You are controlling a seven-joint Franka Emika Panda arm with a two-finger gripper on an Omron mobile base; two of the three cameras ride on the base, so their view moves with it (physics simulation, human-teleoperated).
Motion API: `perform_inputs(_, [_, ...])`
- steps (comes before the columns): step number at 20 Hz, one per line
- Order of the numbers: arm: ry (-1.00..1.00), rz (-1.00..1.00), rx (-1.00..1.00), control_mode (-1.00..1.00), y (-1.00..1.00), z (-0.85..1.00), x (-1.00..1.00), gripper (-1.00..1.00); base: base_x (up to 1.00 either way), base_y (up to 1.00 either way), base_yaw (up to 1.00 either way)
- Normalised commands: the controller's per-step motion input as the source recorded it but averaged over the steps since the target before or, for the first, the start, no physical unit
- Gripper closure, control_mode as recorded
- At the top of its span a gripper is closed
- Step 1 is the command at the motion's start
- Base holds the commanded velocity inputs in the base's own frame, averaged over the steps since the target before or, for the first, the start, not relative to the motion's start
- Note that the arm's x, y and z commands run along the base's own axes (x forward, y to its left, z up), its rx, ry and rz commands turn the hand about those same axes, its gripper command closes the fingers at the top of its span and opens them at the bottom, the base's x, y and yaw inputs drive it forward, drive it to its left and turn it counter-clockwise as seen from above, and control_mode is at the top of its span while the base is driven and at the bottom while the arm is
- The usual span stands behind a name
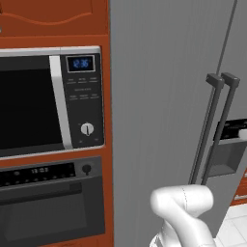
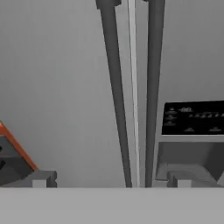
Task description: Open the freezer door, pick up the ice cube tray from the freezer, and place it on the dining counter.
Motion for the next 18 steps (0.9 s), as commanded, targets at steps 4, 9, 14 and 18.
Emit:
perform_inputs(4, [-0.3, 0.0, 0.0, -1.0, -0.24, -0.03, 0.31, -1.0, 0.0, 0.0, 0.0])
perform_inputs(9, [-0.3, 0.0, 0.06, -1.0, -0.03, 0.0, 0.57, -1.0, 0.0, 0.0, 0.0])
perform_inputs(14, [-0.31, 0.0, 0.1, -1.0, -0.17, 0.0, 0.44, -1.0, 0.0, 0.0, 0.0])
perform_inputs(18, [-0.22, 0.0, 0.07, -1.0, -0.14, 0.0, 0.17, -1.0, 0.0, 0.0, 0.0])
